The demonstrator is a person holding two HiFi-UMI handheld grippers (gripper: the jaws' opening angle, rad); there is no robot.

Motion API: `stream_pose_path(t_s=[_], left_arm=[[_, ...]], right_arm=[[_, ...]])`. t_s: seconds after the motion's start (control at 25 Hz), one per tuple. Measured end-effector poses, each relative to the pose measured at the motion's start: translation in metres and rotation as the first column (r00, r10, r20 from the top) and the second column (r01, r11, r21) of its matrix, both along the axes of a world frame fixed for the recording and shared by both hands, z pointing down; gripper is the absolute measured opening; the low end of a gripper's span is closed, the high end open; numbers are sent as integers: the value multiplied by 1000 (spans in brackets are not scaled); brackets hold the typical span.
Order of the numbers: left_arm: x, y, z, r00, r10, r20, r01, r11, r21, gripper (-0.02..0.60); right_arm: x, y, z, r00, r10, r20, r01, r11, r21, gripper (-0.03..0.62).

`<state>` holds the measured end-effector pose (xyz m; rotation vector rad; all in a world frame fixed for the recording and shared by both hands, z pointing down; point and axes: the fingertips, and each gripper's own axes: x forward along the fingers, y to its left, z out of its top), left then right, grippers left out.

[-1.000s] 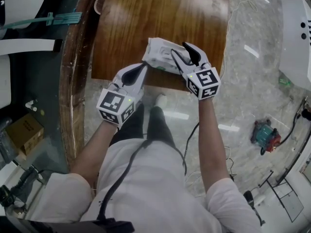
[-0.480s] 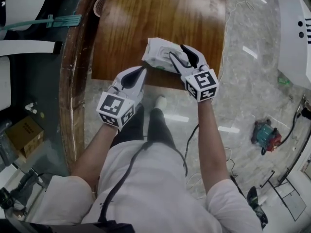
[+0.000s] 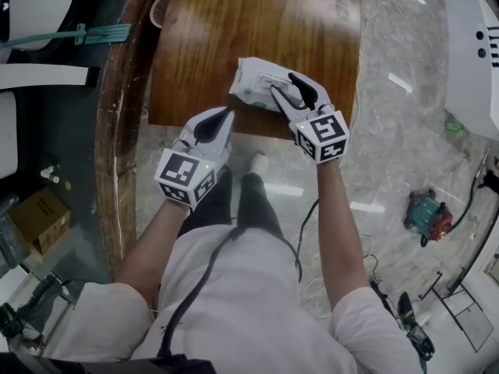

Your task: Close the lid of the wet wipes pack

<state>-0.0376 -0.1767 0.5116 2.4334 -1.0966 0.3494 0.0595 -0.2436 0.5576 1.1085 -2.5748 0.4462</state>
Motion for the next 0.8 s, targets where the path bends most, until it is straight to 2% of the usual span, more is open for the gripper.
stream_pose_path(t_s=[0.8], left_arm=[[-12,12,-2,1000,5,-4,-5,1000,4,3]], right_arm=[[-13,17,8,999,-18,-40,18,1000,-16,193]])
